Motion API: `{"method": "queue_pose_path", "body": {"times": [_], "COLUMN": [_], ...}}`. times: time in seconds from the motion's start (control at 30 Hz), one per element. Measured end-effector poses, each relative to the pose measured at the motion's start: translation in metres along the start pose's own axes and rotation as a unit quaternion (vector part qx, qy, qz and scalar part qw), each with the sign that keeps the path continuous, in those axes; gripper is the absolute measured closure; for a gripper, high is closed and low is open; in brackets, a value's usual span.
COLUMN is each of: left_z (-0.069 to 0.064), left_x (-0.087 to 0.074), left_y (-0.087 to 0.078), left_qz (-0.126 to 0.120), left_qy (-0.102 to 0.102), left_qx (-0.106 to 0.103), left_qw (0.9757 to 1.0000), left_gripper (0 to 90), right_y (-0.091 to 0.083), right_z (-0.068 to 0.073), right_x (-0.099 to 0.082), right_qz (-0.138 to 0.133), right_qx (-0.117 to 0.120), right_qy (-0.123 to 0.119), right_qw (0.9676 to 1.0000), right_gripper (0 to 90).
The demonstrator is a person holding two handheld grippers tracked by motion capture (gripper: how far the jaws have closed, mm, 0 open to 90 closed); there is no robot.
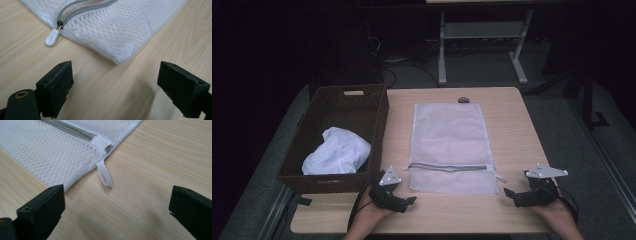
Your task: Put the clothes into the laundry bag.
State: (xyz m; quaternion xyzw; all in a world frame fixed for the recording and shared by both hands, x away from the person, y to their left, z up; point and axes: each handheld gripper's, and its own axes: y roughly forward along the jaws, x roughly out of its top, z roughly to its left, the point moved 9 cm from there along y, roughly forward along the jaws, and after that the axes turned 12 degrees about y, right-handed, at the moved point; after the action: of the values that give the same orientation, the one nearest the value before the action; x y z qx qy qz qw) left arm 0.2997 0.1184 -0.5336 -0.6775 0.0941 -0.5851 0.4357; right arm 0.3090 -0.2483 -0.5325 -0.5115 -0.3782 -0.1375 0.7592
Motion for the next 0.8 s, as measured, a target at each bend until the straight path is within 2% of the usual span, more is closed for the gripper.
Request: {"method": "queue_pose_path", "body": {"times": [0.1,0.27,0.43,0.63,0.8], "left_z": [-0.002,0.000,-0.001,-0.005,-0.006], "left_x": [0.000,0.001,0.002,0.002,0.005], "left_y": [-0.001,-0.002,-0.005,-0.011,-0.017], "left_qz": [0.004,0.000,0.001,-0.004,-0.012], "left_qy": [0.009,-0.003,0.007,0.014,0.011], "left_qx": [-0.001,0.001,0.008,0.001,-0.006], "left_qw": [0.9999,1.0000,0.9999,0.9999,0.9998], "left_gripper": [12.8,12.8,12.8,12.8,12.8], "right_y": [-0.003,-0.007,-0.011,-0.013,-0.013], "right_z": [0.006,0.020,0.029,0.036,0.038], "right_x": [0.003,0.006,0.010,0.013,0.015], "right_qz": [-0.011,-0.023,-0.036,-0.038,-0.039], "right_qx": [0.018,0.045,0.062,0.063,0.063], "right_qy": [-0.016,-0.036,-0.039,-0.046,-0.045], "right_qw": [0.9996,0.9981,0.9967,0.9962,0.9963], "right_gripper": [0.3,0.3,0.3,0.3,0.3]}}
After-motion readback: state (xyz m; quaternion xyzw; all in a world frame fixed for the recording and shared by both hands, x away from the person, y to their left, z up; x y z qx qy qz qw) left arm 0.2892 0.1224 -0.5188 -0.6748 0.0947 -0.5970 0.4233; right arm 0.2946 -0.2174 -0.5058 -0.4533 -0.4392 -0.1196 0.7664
